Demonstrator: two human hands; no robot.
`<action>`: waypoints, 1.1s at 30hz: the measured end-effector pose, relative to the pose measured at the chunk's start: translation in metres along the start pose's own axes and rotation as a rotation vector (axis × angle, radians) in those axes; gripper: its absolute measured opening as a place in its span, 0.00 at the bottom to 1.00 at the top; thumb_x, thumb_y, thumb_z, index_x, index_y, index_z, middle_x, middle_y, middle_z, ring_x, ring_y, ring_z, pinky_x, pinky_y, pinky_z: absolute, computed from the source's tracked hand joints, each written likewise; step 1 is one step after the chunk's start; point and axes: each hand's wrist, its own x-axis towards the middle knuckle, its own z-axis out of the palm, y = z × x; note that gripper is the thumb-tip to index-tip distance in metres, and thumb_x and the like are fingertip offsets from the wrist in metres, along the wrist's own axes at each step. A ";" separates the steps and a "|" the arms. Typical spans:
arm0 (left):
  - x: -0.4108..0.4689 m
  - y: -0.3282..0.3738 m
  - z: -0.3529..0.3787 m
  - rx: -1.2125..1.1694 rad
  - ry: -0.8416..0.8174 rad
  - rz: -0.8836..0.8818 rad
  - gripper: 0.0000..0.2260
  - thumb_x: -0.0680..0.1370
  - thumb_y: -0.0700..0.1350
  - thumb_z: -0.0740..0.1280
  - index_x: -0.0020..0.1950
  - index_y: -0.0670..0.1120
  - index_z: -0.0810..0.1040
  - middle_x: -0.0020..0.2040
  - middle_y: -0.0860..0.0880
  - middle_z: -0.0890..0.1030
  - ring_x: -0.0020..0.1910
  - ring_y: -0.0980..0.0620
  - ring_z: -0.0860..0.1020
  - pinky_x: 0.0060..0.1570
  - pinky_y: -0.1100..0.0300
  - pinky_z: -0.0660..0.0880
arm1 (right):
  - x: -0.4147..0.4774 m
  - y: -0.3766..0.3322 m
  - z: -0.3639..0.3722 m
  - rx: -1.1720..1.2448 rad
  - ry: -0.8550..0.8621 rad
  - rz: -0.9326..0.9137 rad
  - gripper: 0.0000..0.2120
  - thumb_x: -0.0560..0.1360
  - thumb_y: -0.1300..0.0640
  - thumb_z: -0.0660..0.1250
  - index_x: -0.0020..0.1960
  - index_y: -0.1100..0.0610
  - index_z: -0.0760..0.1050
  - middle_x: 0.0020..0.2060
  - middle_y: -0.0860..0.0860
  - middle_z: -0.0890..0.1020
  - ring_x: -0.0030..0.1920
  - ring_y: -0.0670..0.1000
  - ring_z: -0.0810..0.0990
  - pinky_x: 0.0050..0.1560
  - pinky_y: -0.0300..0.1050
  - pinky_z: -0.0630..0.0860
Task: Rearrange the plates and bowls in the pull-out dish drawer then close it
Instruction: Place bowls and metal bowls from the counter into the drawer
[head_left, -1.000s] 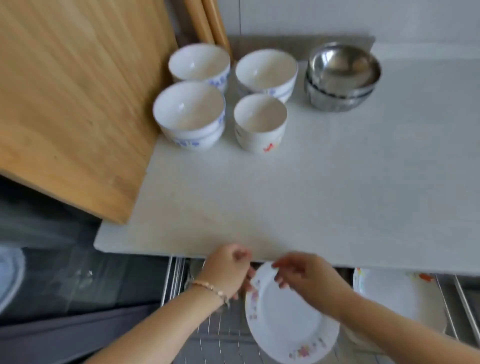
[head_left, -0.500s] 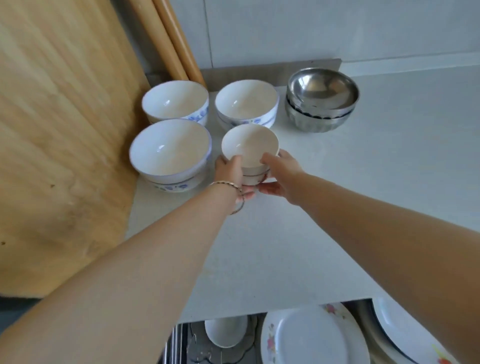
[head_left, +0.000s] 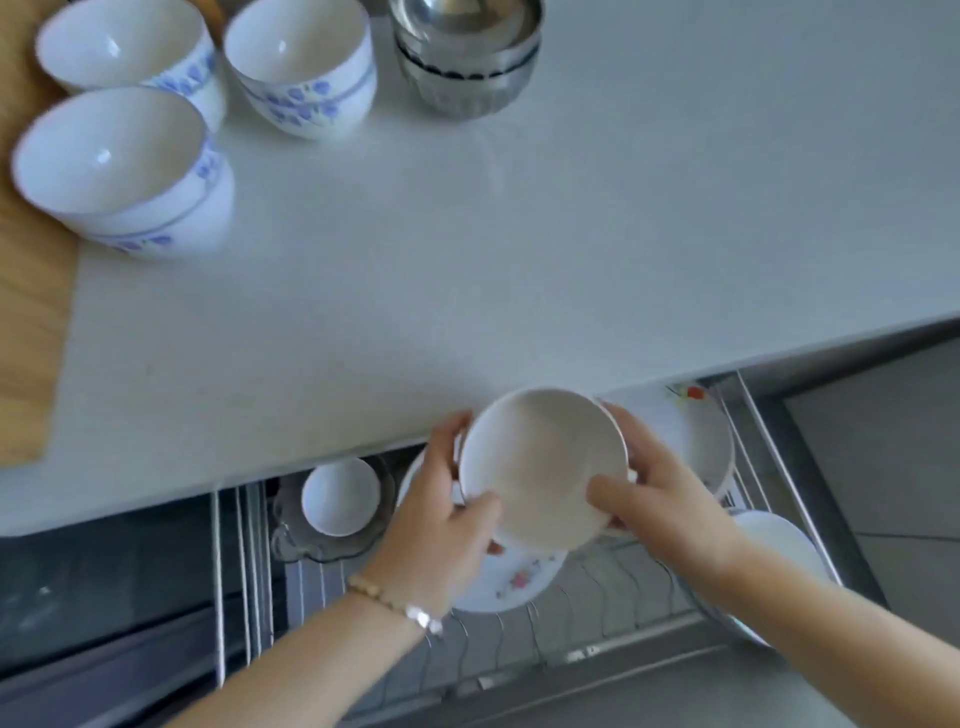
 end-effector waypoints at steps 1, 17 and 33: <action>-0.007 -0.010 0.016 0.022 -0.032 -0.037 0.26 0.76 0.33 0.59 0.65 0.61 0.60 0.55 0.57 0.71 0.49 0.58 0.74 0.47 0.55 0.82 | -0.011 0.016 -0.010 -0.008 -0.009 0.055 0.24 0.68 0.67 0.63 0.51 0.38 0.71 0.42 0.48 0.79 0.32 0.36 0.79 0.28 0.32 0.76; -0.032 -0.162 0.102 0.383 -0.065 -0.647 0.20 0.79 0.46 0.61 0.70 0.45 0.66 0.57 0.49 0.77 0.57 0.50 0.75 0.51 0.64 0.68 | 0.003 0.207 -0.008 -0.611 -0.227 0.422 0.28 0.75 0.66 0.54 0.73 0.53 0.61 0.64 0.59 0.75 0.62 0.59 0.75 0.57 0.48 0.74; -0.028 -0.199 0.049 0.451 0.060 -0.636 0.10 0.79 0.39 0.59 0.56 0.49 0.75 0.61 0.46 0.79 0.61 0.49 0.75 0.50 0.67 0.65 | 0.047 0.259 0.029 -0.662 -0.214 0.585 0.28 0.77 0.66 0.52 0.75 0.55 0.54 0.65 0.60 0.74 0.64 0.60 0.74 0.60 0.47 0.71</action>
